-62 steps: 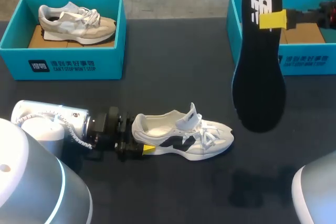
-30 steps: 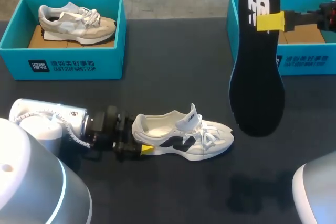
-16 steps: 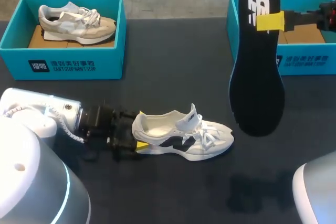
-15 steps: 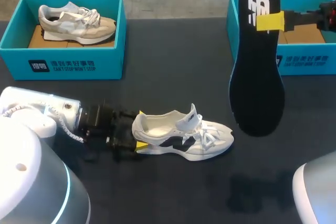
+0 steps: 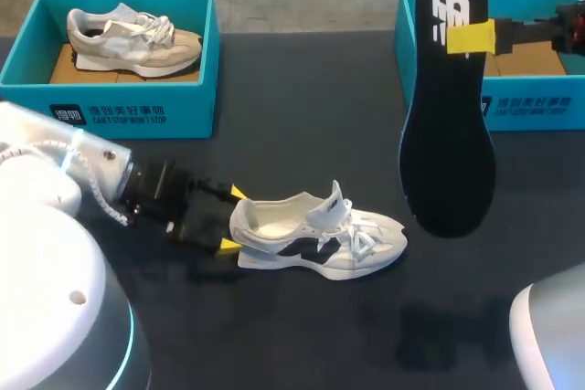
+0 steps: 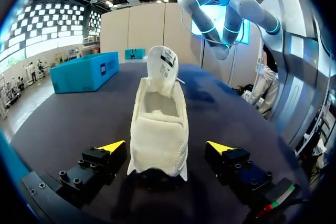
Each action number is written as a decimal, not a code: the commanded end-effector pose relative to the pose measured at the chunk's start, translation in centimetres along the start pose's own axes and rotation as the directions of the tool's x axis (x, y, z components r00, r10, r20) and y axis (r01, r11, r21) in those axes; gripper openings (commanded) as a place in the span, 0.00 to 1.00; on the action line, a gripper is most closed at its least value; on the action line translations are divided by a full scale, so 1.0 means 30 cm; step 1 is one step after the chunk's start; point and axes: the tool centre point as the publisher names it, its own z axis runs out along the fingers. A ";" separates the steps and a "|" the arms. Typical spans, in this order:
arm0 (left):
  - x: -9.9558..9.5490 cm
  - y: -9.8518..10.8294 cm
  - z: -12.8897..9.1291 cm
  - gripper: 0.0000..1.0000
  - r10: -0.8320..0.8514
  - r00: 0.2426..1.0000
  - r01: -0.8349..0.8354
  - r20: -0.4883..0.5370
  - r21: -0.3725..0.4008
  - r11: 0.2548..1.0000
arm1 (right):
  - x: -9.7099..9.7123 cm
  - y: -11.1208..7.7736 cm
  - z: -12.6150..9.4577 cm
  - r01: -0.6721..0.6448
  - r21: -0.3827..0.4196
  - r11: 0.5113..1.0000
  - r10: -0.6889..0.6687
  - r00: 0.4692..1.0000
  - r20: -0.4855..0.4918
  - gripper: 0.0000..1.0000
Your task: Take the shoe out of the shoebox, open the shoe tongue, remove and reinsert the insole, then place the shoe into the shoebox
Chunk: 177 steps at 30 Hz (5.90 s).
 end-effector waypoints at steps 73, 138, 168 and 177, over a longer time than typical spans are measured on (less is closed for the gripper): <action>-0.100 -0.253 0.001 1.00 0.100 0.975 -0.204 -0.198 -0.627 0.751 | -0.004 0.014 0.008 -0.002 0.008 1.000 0.002 1.000 0.000 0.00; -0.132 -0.174 0.180 1.00 0.160 0.975 -0.224 -0.158 -0.704 0.674 | -0.004 0.014 0.008 -0.002 0.008 1.000 0.002 1.000 0.000 0.00; -0.156 -0.114 0.277 0.64 0.169 0.975 -0.222 -0.146 -0.705 0.674 | -0.004 0.014 0.008 -0.002 0.008 1.000 0.002 1.000 0.000 0.00; -0.158 -0.107 0.286 0.33 0.166 0.974 -0.224 -0.152 -0.705 0.673 | -0.004 0.014 0.008 -0.002 0.008 1.000 0.002 1.000 0.000 0.00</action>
